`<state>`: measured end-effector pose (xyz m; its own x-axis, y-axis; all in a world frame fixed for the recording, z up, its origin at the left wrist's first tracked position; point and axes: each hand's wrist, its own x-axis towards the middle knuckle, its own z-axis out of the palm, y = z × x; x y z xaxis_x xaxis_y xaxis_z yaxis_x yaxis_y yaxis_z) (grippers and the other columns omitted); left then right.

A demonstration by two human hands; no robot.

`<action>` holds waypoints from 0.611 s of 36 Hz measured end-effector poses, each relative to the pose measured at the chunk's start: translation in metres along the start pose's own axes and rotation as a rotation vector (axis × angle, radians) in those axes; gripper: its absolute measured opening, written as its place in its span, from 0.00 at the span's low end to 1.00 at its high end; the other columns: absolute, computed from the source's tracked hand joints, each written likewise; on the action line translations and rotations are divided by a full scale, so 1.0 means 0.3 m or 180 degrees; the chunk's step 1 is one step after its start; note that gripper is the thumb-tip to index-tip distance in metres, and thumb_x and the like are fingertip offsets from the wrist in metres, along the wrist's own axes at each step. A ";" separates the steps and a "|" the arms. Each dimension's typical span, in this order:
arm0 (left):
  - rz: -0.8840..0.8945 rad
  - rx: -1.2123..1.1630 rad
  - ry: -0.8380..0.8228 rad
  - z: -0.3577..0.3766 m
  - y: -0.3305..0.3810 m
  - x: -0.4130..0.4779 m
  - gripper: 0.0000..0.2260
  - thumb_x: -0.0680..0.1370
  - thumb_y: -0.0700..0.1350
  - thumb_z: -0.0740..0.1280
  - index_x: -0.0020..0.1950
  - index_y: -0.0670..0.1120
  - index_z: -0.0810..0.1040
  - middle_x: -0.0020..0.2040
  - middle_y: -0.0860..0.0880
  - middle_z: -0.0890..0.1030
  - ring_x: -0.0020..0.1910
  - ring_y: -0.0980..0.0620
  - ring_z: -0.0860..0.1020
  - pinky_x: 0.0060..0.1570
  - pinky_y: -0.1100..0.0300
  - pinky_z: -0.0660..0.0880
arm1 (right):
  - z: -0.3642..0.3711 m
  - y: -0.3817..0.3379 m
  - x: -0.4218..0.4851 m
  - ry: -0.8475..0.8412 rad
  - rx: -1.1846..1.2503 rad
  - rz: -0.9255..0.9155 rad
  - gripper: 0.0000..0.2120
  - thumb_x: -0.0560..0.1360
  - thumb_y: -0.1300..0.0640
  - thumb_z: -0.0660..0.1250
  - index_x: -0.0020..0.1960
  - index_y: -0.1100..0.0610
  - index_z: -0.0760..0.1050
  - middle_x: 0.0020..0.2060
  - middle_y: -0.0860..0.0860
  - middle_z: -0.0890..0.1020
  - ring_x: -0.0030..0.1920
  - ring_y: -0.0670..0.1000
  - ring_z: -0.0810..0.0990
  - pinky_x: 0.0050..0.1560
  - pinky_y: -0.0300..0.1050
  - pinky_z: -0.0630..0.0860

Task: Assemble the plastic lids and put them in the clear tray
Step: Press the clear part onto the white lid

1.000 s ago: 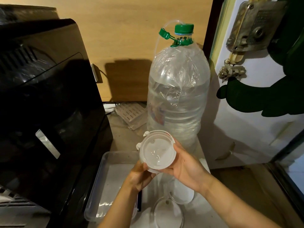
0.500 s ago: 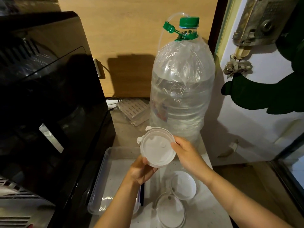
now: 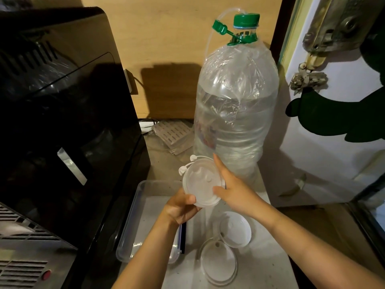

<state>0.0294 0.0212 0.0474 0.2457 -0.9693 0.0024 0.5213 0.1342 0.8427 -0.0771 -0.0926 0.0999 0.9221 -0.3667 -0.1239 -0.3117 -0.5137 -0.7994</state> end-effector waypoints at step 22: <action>0.0040 -0.0075 -0.0122 -0.002 -0.025 0.008 0.29 0.58 0.47 0.81 0.56 0.45 0.78 0.49 0.48 0.84 0.51 0.53 0.81 0.50 0.60 0.78 | -0.007 -0.028 -0.039 -0.0295 -0.0843 -0.0300 0.57 0.58 0.40 0.76 0.69 0.30 0.37 0.77 0.48 0.45 0.77 0.48 0.43 0.73 0.52 0.57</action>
<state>0.0267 0.0179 0.0408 0.2209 -0.9747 0.0340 0.5377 0.1508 0.8295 -0.0858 -0.0854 0.1093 0.9630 -0.2416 -0.1195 -0.2616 -0.7312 -0.6300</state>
